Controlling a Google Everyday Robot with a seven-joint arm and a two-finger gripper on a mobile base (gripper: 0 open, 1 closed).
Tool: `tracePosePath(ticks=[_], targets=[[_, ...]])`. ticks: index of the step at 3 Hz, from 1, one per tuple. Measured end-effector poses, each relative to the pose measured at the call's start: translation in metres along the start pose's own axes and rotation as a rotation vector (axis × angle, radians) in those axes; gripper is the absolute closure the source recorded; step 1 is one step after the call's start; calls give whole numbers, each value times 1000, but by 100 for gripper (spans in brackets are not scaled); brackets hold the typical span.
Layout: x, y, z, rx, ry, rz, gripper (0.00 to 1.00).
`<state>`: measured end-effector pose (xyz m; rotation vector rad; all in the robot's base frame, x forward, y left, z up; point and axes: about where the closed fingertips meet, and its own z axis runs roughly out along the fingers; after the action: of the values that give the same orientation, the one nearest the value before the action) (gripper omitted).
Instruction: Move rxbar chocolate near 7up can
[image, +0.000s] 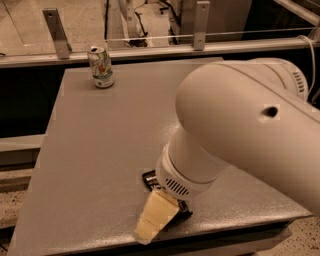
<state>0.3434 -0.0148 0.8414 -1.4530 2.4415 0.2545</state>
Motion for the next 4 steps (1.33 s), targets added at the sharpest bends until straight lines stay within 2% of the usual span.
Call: tracePosePath(ticks=[1,2,3,4], targets=[[12,-8,11,32,18,8,10],[16,-14,20,55,16,22,27],[13,-22,21,78,6,27,51],[12,-22,17,79,6,27,74]])
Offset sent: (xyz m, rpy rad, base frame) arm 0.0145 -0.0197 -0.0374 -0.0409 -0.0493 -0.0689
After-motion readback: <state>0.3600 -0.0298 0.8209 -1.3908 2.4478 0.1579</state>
